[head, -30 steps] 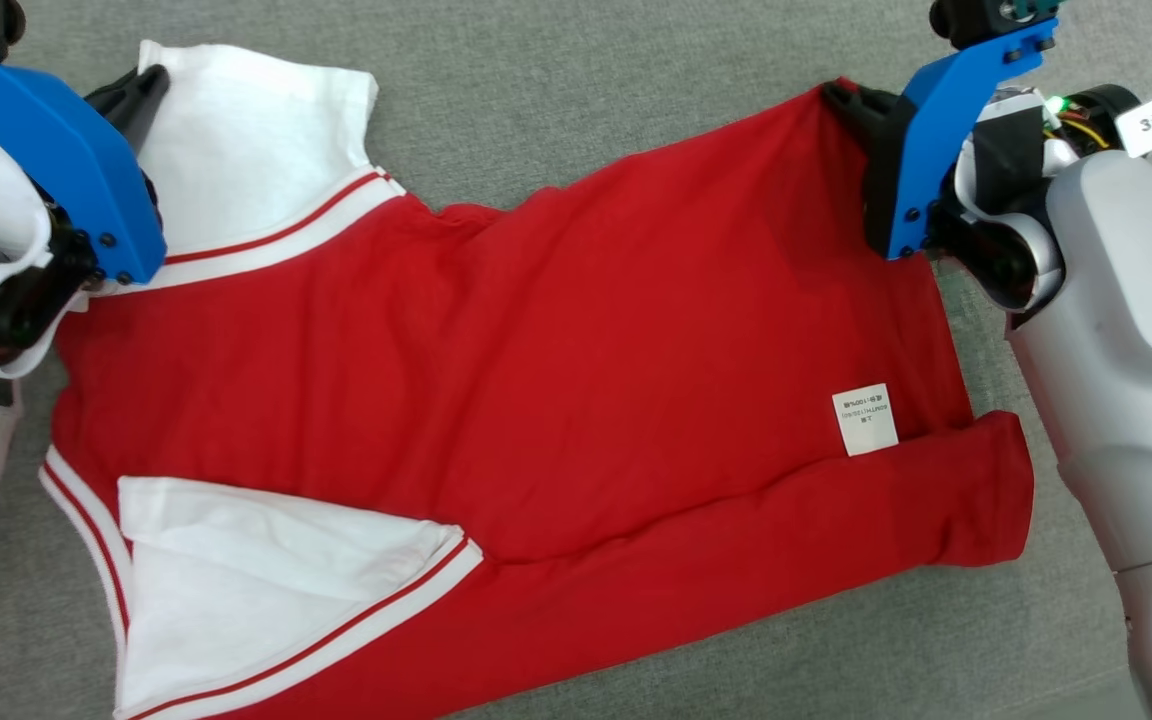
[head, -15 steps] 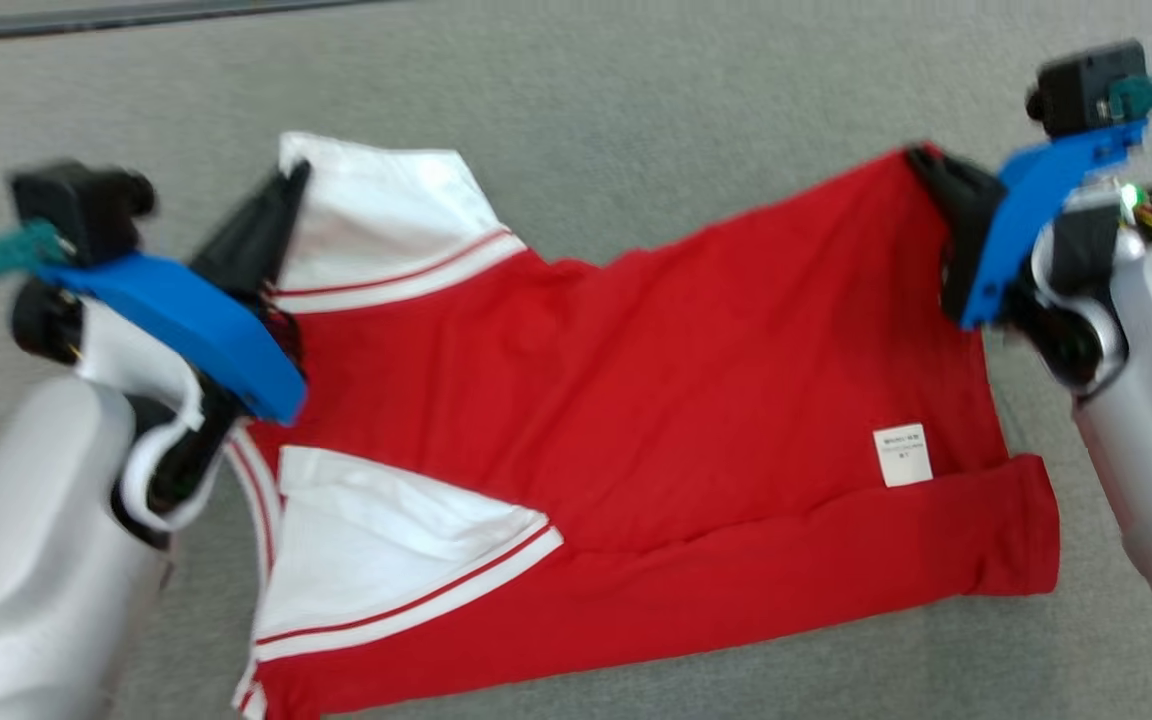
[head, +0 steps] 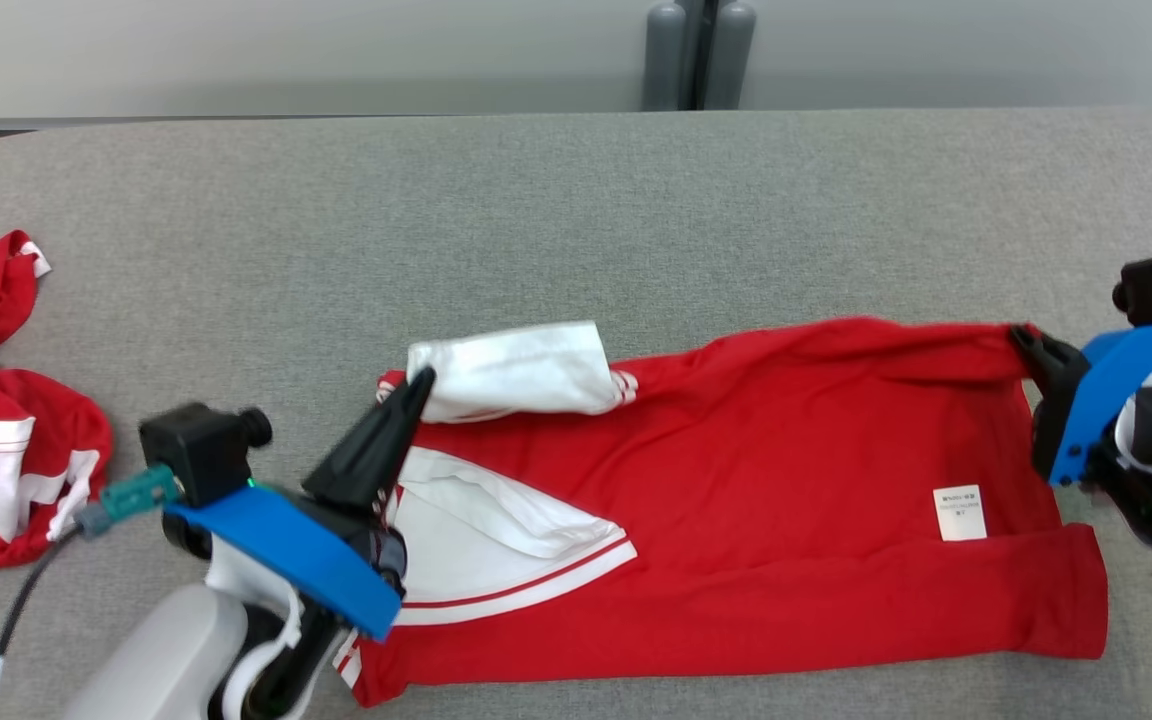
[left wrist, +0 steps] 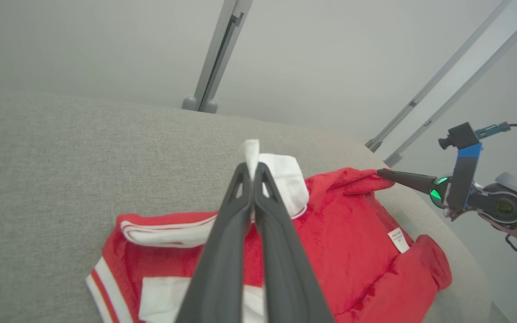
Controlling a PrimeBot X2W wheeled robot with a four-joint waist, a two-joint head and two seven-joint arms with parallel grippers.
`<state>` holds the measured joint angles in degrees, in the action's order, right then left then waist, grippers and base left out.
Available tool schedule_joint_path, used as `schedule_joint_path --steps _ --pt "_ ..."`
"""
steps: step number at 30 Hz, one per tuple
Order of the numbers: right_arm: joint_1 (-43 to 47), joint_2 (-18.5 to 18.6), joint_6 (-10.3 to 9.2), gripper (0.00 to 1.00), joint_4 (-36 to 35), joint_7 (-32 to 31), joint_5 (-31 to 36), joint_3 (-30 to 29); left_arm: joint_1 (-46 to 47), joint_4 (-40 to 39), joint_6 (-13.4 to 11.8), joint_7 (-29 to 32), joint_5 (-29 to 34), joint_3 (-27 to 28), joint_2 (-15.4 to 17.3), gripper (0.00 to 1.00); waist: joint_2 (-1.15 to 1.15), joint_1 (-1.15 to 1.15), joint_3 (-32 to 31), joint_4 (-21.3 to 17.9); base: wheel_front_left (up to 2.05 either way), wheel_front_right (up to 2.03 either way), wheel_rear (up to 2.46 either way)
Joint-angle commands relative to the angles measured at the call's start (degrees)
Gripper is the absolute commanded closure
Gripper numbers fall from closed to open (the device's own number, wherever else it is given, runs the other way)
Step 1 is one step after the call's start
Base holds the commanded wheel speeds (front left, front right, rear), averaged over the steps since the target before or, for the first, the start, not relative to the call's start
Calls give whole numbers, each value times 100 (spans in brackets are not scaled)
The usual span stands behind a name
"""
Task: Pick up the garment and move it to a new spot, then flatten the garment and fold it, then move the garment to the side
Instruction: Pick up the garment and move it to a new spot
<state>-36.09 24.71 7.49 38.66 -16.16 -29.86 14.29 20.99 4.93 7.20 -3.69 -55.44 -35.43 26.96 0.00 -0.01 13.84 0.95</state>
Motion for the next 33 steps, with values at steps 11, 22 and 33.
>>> schedule_joint_path --steps 11,22,33 --pt "740 145 1 100 -103 -190 323 -409 -1083 -462 -326 -140 -282 -136 -35 100 0 1 -195 154 0 0 0" --pt "1135 27 1 100 -245 -345 541 -739 -1482 -329 -470 17 -408 -283 33 100 0 1 -312 252 0 0 0" --pt "1505 -60 1 0 -432 -215 567 -1177 -1608 40 -496 -24 -322 -437 -62 0 0 1 -533 332 0 0 0"
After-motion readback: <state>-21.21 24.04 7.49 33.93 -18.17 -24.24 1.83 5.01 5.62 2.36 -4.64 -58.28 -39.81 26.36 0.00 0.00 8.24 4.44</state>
